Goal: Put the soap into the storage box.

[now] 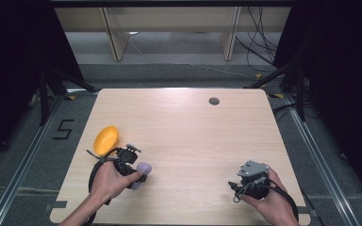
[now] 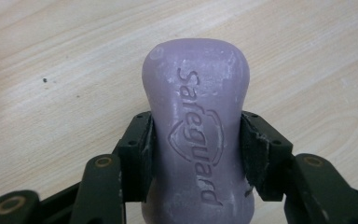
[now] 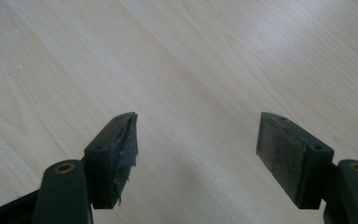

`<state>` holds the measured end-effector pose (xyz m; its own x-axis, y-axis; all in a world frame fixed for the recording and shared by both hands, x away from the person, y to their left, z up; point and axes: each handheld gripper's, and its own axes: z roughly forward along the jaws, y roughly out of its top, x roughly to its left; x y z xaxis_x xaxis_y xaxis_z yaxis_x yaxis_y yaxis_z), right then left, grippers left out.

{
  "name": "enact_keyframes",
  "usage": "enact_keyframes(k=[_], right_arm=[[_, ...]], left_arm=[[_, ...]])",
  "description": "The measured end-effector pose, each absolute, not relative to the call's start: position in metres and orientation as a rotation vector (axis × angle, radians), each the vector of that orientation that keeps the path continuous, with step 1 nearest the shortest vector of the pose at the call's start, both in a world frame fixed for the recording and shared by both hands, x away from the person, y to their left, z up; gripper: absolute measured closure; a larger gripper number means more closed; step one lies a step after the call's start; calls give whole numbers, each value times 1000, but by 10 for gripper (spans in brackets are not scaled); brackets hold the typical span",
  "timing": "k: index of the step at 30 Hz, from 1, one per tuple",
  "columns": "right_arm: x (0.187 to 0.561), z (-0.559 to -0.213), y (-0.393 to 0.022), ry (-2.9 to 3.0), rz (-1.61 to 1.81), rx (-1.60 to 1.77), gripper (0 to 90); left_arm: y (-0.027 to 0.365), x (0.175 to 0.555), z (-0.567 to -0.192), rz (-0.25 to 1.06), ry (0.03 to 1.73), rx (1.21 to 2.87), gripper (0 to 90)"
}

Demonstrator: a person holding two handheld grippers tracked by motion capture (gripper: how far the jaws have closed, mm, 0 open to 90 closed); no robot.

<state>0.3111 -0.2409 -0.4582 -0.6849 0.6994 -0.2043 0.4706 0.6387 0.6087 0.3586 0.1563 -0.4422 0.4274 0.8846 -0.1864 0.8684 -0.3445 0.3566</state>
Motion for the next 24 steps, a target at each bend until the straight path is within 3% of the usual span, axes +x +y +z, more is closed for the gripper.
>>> enact_keyframes(k=[24], right_arm=[[311,-458,-241,2427,734,923,297]], left_arm=[[199,368,-432,138,1630,2170,486]])
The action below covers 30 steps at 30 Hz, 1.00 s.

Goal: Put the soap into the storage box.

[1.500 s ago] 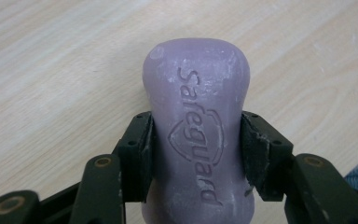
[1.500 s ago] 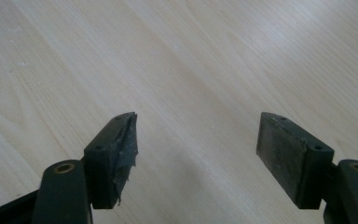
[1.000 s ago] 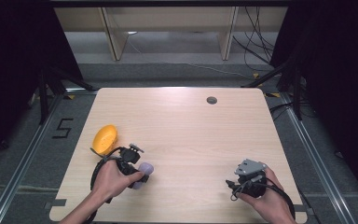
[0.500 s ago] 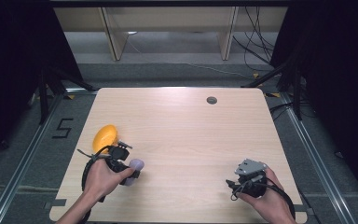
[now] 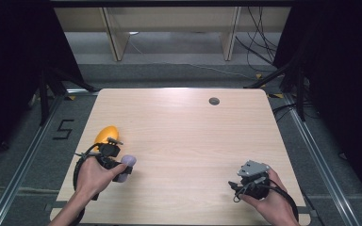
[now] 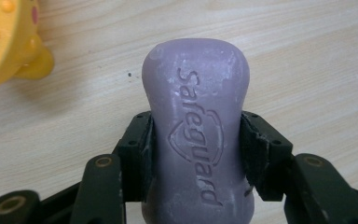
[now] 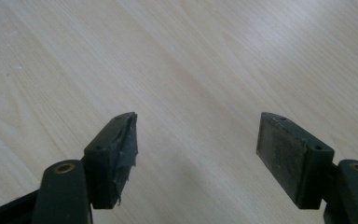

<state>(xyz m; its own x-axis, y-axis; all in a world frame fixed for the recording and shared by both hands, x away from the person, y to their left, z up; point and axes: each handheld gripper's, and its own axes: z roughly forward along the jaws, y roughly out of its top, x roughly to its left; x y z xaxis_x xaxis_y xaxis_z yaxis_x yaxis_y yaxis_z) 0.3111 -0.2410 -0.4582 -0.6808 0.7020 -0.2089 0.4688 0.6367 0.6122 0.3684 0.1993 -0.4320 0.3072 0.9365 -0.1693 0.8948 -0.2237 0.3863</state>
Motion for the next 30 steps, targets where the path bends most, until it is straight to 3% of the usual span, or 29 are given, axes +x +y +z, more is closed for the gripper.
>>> enact_keyframes(k=[30], right_arm=[[311,-457,-242,2414,743,926,298]], left_arm=[[232,390,-414,180,1670,2139,486]])
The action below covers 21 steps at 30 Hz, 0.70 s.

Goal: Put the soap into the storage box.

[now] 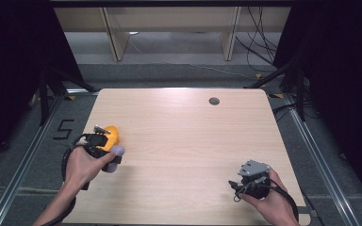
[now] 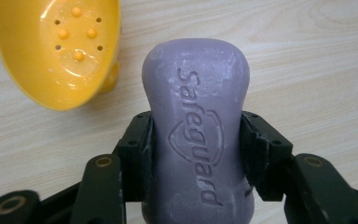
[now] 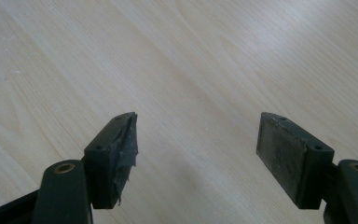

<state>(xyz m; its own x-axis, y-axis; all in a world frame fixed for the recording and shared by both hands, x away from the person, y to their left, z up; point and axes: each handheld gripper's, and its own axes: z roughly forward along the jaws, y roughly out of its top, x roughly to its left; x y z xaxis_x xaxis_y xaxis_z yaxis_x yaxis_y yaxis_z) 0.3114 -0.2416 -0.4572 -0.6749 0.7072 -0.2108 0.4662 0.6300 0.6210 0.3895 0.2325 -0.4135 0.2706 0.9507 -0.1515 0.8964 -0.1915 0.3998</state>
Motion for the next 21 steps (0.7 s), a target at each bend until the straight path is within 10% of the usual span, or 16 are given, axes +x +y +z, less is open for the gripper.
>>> enact_keyframes(k=[21], right_arm=[[311,-457,-242,2417,741,928,298]], left_arm=[[249,410,-403,241,1772,2091,486]])
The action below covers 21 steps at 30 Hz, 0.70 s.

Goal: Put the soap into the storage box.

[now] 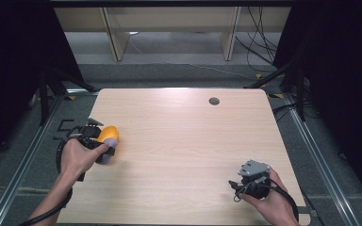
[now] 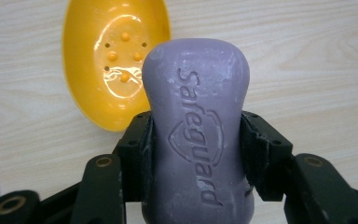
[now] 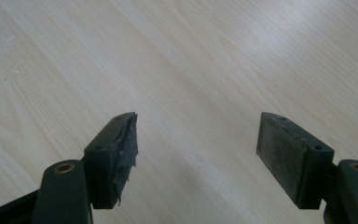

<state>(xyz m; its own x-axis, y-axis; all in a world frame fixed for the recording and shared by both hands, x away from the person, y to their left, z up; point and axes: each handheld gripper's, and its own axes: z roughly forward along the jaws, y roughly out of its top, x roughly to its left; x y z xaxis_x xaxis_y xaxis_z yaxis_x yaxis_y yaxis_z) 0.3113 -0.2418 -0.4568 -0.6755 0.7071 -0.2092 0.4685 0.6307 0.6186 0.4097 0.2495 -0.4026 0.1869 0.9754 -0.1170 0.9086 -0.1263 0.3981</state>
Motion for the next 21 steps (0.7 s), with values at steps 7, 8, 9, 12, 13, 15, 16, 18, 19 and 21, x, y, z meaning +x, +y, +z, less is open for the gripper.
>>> enact_keyframes(k=[7,8,9,12,13,15,16,18,19,21], right_arm=[[310,-457,-241,2416,746,947,297],[311,-457,-242,2417,742,930,298],[311,-457,-242,2417,742,929,298],[311,-457,-242,2418,742,927,297],[311,-457,-242,2418,742,927,298],[311,-457,-242,2416,744,930,297],[310,-457,-241,2413,747,948,297],[311,-457,-242,2416,745,931,298],[311,-457,-242,2416,744,929,297],[311,-457,-242,2416,745,929,297]], left_arm=[[255,422,-402,261,1807,2074,486],[255,424,-402,266,1811,2072,486],[256,426,-402,269,1814,2067,486],[257,432,-402,272,1828,2056,486],[257,434,-402,281,1832,2051,486],[258,438,-402,282,1833,2051,486],[258,440,-403,279,1840,2045,486],[258,443,-404,287,1846,2045,486],[258,445,-405,288,1847,2046,486],[259,448,-406,294,1856,2042,486]])
